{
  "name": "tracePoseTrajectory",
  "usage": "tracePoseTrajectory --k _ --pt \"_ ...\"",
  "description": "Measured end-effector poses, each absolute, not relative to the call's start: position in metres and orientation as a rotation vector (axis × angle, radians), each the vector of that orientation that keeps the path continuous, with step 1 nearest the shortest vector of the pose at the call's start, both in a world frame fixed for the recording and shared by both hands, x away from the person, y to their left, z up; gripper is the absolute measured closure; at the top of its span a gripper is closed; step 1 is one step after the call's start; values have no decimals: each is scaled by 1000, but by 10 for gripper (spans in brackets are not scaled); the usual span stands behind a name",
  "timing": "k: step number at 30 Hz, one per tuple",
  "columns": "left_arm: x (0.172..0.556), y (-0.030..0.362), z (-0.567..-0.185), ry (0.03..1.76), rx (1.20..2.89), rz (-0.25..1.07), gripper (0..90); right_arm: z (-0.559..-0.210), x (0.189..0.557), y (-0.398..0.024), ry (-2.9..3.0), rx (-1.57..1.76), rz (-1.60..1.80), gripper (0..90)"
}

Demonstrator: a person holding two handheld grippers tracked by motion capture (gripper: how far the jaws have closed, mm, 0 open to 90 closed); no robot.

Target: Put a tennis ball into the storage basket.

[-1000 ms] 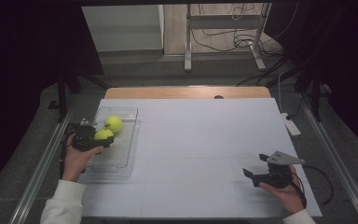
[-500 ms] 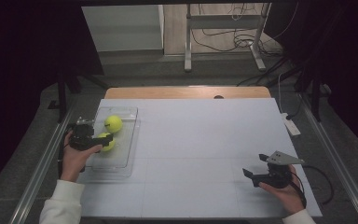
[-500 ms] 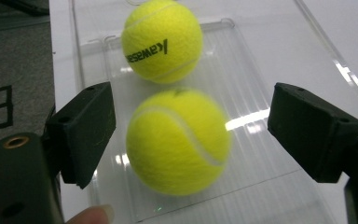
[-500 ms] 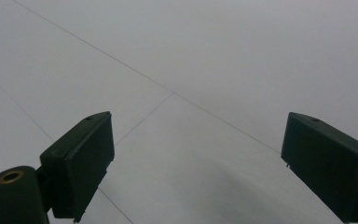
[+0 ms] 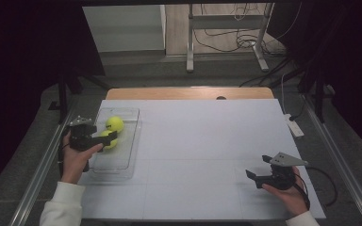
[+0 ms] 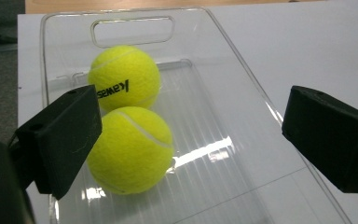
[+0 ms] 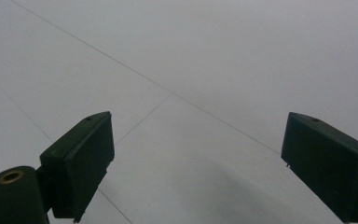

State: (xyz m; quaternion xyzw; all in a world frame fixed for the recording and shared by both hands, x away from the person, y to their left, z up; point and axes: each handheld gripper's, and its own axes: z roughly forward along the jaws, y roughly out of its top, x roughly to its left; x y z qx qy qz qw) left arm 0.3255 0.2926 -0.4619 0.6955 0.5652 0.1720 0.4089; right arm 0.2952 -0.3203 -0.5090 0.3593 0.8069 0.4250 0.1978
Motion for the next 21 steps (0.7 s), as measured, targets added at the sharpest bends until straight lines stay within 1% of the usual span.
tracePoseTrajectory --k 5,21 --pt "325 289 -461 1403 1747 430 64 -509 295 -320 2262 1006 1185 96" --pt "308 267 -461 1289 1728 345 84 -508 295 -321 2256 1002 1190 96"
